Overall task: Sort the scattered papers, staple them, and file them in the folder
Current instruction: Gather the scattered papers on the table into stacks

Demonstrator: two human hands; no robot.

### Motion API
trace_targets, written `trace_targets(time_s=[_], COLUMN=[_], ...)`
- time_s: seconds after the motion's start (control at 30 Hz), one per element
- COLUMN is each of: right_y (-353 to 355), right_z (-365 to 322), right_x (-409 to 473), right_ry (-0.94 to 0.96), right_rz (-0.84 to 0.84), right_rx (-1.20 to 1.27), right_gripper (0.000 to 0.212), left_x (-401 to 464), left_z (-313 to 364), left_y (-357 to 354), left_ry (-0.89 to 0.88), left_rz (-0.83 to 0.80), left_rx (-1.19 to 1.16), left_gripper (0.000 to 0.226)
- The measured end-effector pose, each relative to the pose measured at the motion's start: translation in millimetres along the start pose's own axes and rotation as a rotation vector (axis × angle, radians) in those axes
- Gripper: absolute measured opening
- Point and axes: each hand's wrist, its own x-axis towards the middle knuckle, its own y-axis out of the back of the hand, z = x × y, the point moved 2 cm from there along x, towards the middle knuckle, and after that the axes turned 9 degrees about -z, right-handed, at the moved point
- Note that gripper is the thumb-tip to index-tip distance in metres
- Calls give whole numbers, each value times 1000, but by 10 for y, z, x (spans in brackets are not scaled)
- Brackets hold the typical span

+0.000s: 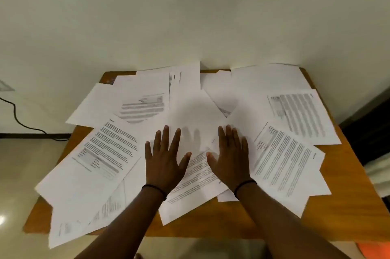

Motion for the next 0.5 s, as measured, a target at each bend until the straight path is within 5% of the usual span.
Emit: trace_targets(time_s=[0.2,0.5], right_y=[-299,15], right_z=[74,-3], right_x=[81,-105], right_ry=[19,140], right_rz=[173,332], right_rx=[-59,-150], right_gripper=[67,33], left_x=[47,-230], left_z=[-49,20], left_y=[-395,-204], left_ry=[-9,-149], left_rz=[32,354], left_rx=[4,-178], left_gripper=[84,67])
